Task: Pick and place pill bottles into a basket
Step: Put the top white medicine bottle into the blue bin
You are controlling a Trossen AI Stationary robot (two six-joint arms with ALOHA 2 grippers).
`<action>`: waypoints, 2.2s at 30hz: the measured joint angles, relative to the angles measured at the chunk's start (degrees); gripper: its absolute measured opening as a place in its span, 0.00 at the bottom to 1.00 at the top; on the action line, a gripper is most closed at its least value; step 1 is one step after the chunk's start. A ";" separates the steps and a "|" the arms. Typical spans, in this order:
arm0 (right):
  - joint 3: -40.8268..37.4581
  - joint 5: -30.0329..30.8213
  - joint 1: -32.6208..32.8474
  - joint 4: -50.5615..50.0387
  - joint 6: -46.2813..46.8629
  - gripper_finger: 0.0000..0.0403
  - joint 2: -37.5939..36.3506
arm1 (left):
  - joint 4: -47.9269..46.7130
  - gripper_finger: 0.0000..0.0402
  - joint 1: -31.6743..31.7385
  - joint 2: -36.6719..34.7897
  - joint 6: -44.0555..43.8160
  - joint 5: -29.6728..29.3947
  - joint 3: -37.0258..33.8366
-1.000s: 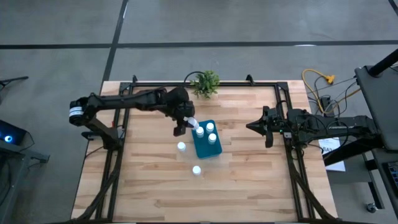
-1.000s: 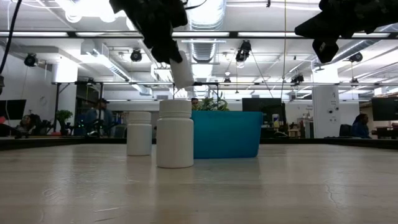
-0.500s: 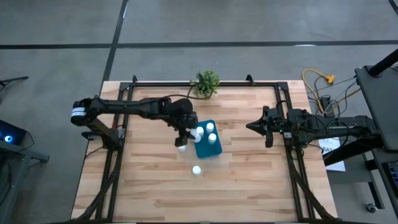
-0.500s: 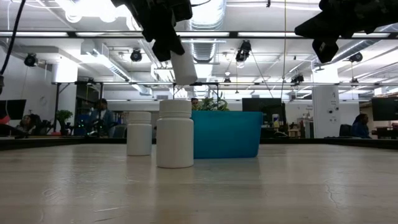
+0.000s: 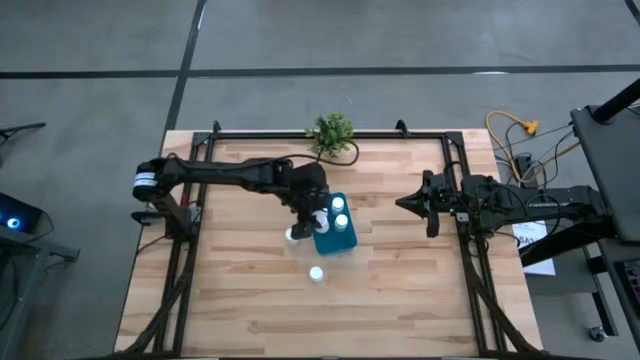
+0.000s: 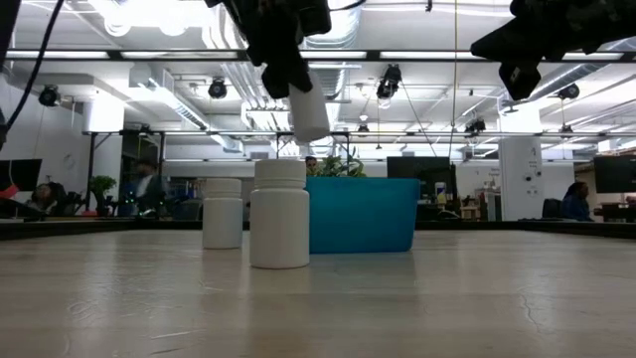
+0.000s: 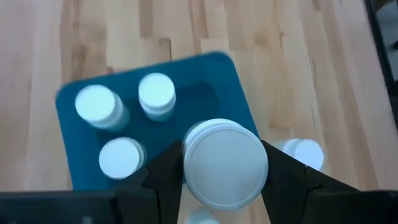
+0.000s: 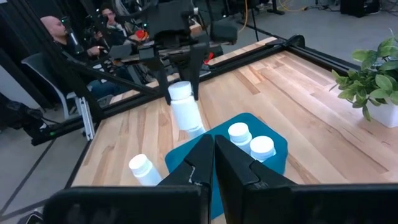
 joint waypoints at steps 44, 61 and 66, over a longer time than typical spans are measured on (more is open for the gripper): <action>0.02 -0.13 0.04 -19.19 -5.81 0.02 -21.65 | -2.99 0.38 -0.66 9.32 4.18 -3.11 7.95; -0.02 -0.09 0.05 -22.49 -6.43 0.02 -23.32 | -2.14 0.38 -0.59 10.18 2.43 -3.26 4.86; -0.02 0.00 0.06 -22.49 -6.40 0.02 -23.34 | -1.28 0.38 -0.76 10.22 2.23 -3.28 3.43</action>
